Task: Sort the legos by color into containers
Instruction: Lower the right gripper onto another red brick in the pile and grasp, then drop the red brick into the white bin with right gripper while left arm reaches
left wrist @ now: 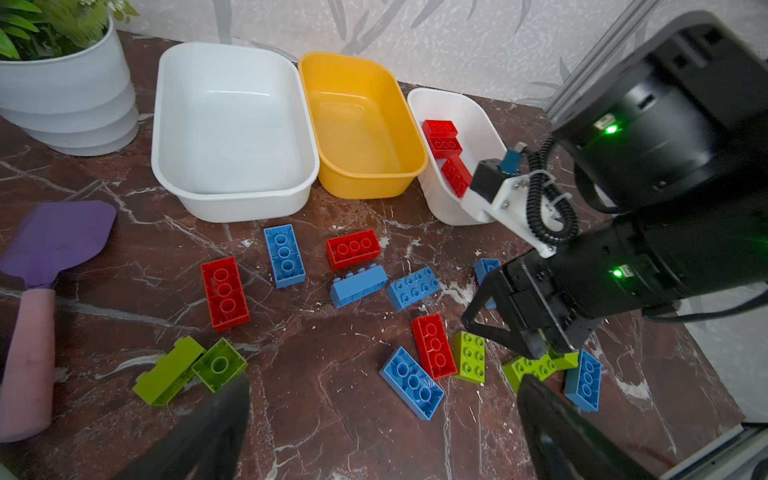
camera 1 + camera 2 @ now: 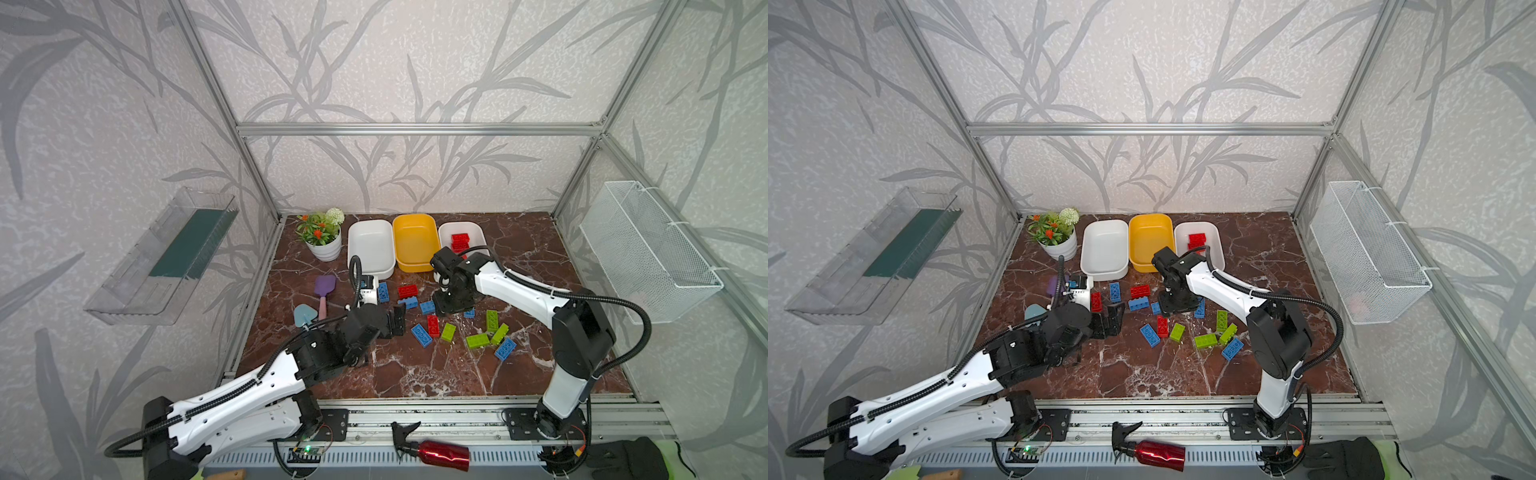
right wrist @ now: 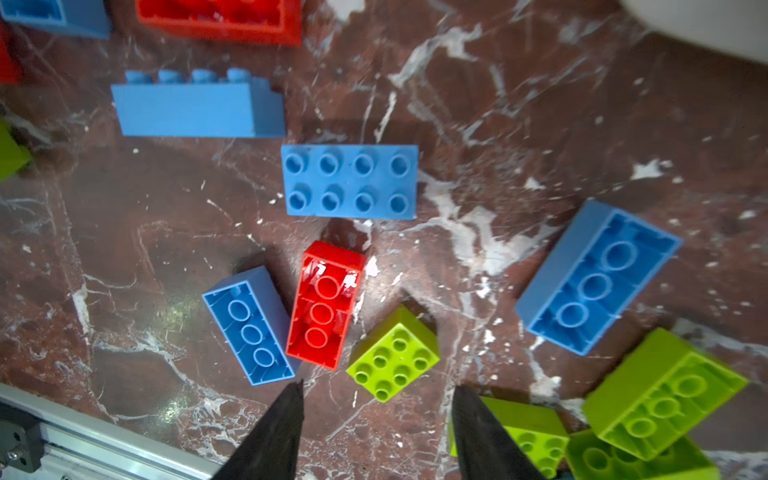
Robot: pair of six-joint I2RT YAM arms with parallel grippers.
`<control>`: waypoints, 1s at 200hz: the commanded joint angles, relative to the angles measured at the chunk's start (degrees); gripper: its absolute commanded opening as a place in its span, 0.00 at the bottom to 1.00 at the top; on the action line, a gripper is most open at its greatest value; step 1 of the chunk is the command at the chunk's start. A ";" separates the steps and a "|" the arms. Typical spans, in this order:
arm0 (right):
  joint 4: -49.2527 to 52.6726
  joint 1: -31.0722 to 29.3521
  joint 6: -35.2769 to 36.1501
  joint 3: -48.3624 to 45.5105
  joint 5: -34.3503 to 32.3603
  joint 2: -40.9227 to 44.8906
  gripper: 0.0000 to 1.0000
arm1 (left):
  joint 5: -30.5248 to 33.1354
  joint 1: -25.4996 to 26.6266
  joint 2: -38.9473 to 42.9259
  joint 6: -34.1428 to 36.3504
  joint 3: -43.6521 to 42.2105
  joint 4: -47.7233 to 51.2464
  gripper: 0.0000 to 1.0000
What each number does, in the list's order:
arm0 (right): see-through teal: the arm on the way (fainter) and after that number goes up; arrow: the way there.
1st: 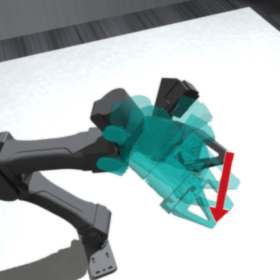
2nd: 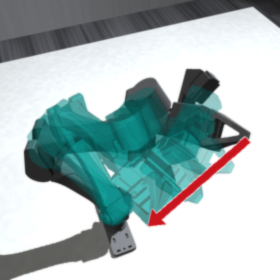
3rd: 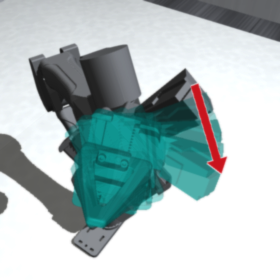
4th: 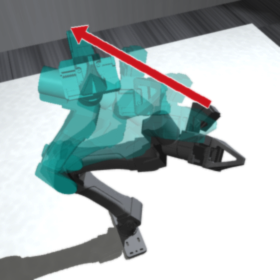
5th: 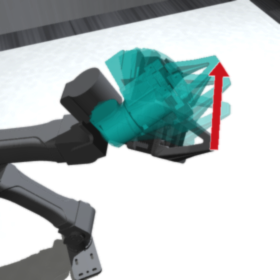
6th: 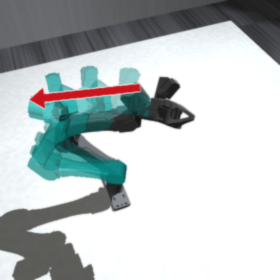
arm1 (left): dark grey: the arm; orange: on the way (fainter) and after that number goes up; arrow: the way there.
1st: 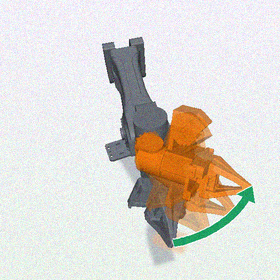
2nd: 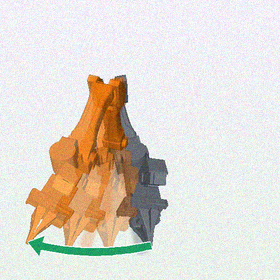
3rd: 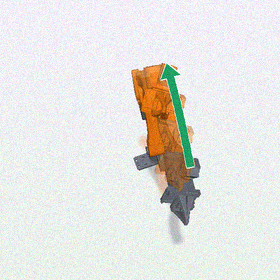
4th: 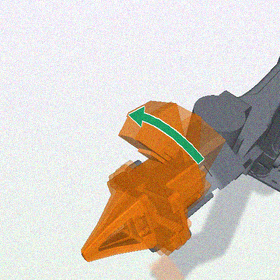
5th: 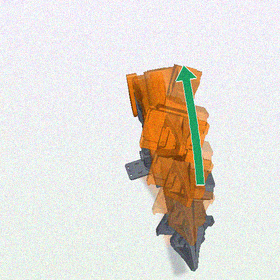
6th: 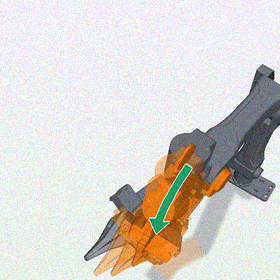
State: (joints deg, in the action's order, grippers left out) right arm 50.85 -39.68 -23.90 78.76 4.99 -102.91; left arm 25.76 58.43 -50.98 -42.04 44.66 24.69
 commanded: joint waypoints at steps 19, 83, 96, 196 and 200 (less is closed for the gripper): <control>-5.64 -2.77 -4.32 -3.52 0.37 2.37 0.58 | 3.73 5.00 2.57 -7.27 -1.73 6.58 0.99; -9.16 -5.14 -6.68 -6.72 -0.18 -0.99 0.58 | 4.22 8.06 6.56 -9.33 -3.18 8.35 0.99; -9.52 -5.23 -6.77 -6.40 -0.11 -1.63 0.58 | 4.26 8.01 7.23 -8.87 -3.22 8.44 0.99; -8.10 -5.32 -6.88 -2.48 -1.25 -9.56 0.41 | 7.98 8.06 8.46 -6.40 -5.44 4.56 0.99; -7.72 -5.32 -6.86 -2.12 -1.46 -9.66 0.39 | 8.36 8.01 8.44 -6.27 -5.45 4.35 0.99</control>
State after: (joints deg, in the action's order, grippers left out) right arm 41.43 -44.80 -30.39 74.43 4.75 -111.22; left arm 29.98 66.32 -42.87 -49.06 39.99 30.72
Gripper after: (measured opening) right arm 0.447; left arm 0.988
